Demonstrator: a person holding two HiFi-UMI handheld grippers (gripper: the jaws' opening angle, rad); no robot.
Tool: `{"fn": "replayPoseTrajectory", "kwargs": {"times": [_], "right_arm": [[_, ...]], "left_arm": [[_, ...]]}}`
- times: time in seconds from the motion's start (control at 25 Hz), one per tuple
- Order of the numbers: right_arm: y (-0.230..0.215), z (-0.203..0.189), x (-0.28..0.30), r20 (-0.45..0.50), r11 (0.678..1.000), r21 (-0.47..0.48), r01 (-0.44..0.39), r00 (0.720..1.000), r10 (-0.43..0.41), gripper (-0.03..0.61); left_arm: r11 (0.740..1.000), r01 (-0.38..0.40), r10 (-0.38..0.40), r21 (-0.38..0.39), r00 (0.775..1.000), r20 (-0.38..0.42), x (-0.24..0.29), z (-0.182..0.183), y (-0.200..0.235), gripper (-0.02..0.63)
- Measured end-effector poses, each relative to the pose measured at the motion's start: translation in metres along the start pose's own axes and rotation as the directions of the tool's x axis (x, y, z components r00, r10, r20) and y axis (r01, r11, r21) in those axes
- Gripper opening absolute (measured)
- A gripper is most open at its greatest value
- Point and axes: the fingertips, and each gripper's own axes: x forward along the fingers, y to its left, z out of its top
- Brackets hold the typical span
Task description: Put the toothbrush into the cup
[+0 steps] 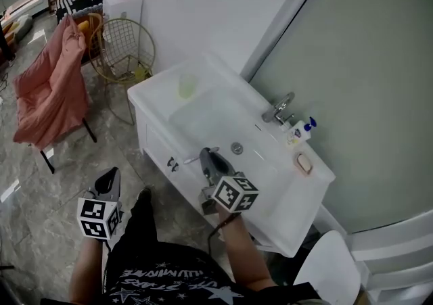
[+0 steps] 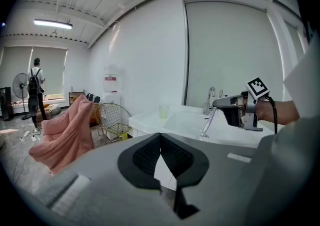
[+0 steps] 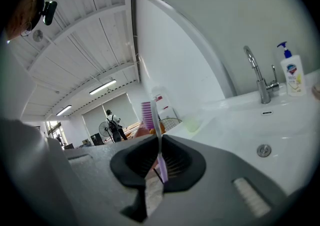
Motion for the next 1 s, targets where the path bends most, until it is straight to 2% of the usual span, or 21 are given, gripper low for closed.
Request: {"fn": "replayPoseTrajectory", "kwargs": {"times": [0.48, 1.0], "right_arm": [[-0.041, 0.042, 0.103, 0.005, 0.994, 0.016, 0.112, 0.994, -0.112, 0.026], [-0.086, 0.116, 0.194, 0.078, 0.982, 0.017, 0.191, 0.978, -0.191, 0.026]], "left_arm": [[0.993, 0.116, -0.115, 0.018, 0.993, -0.023, 0.127, 0.053, 0.059, 0.009], [0.969, 0.240, -0.238, 0.066, 0.971, -0.029, 0.255, 0.117, 0.088, 0.009]]}}
